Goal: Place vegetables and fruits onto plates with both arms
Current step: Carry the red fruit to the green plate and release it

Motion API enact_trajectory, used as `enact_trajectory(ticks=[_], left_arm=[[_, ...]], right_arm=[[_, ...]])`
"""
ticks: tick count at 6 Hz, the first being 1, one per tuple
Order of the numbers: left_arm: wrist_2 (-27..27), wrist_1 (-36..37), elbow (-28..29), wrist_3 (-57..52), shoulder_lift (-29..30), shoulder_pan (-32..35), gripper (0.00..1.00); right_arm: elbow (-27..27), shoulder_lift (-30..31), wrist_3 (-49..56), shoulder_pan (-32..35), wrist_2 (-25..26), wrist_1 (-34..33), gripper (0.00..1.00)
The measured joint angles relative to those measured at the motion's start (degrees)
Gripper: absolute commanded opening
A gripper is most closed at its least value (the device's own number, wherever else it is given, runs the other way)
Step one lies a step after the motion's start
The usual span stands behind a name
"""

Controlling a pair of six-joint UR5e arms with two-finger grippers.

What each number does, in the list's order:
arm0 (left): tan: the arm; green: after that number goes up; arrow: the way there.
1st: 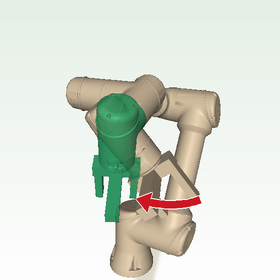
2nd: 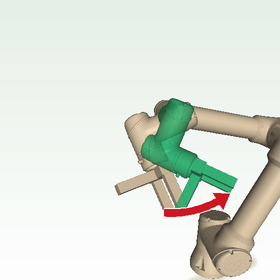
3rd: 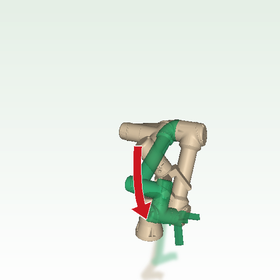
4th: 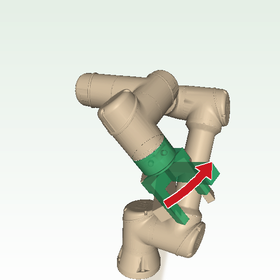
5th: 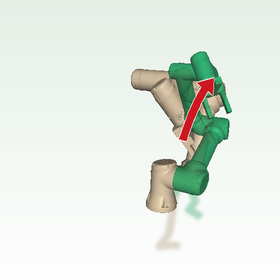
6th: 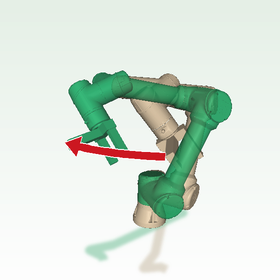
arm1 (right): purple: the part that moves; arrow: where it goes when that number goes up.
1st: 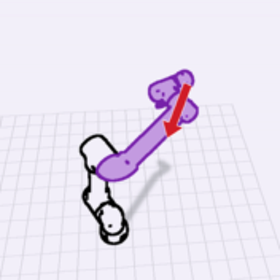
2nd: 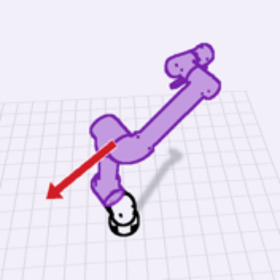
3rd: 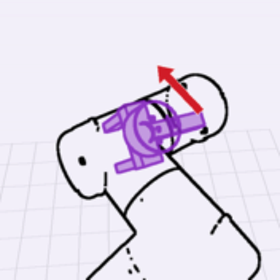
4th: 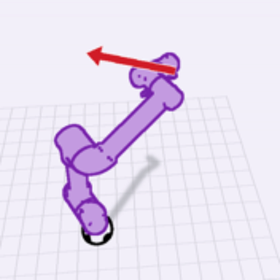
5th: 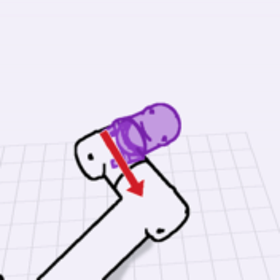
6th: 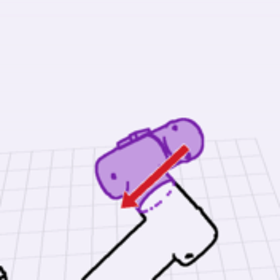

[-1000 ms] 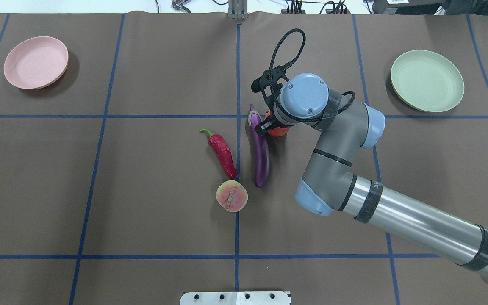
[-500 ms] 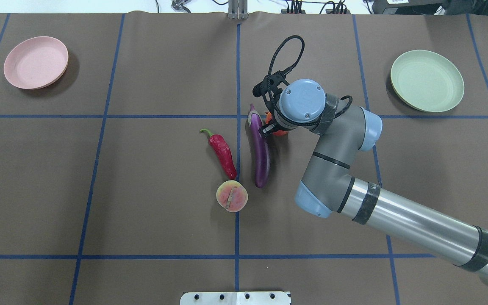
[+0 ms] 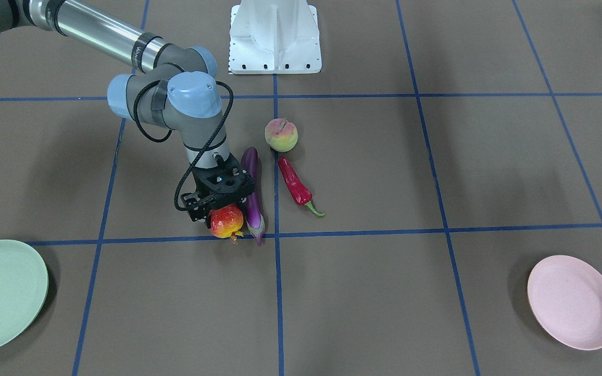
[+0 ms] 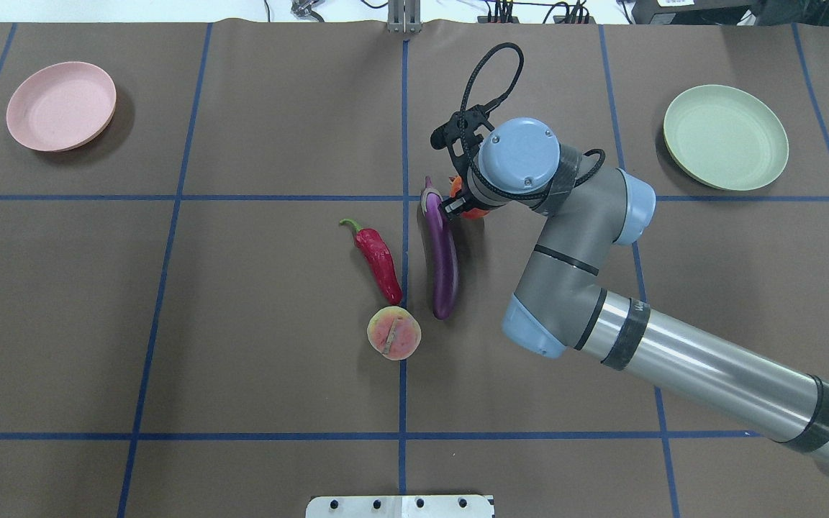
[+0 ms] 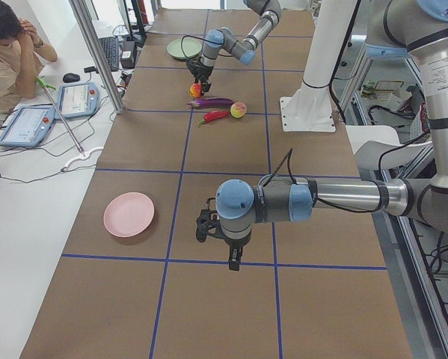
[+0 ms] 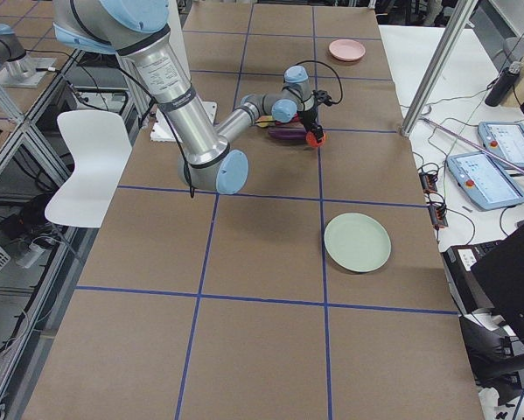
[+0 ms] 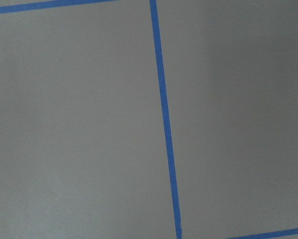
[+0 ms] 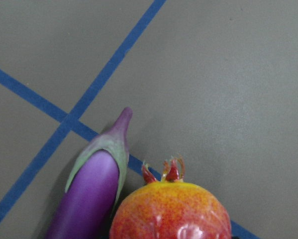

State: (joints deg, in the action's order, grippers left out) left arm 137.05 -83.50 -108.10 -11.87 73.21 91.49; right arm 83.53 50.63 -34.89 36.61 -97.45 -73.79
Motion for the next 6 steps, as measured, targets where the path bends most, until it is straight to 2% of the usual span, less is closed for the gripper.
enact_trajectory(ticks=[1, 2, 4, 5, 6], left_arm=[[0.0, 0.0, 0.0, 0.0, 0.0, 0.0, 1.00], [0.1, 0.0, 0.0, 0.0, 0.0, 0.0, 1.00], [0.0, 0.0, 0.1, 0.0, 0.0, 0.0, 1.00], [0.0, 0.0, 0.1, 0.0, 0.0, 0.0, 1.00], [0.0, 0.0, 0.1, 0.0, -0.1, 0.0, 1.00]], right_arm=[[0.1, 0.7, 1.9, 4.1, -5.0, 0.0, 0.00], [0.1, 2.3, 6.4, 9.7, -12.1, 0.0, 0.00], [-2.0, 8.4, 21.2, 21.4, -23.7, 0.6, 0.00], [-6.5, 10.8, 27.6, 26.3, -27.9, 3.8, 0.00], [-13.2, 12.8, 31.5, 30.0, -30.8, 10.4, 0.10]])
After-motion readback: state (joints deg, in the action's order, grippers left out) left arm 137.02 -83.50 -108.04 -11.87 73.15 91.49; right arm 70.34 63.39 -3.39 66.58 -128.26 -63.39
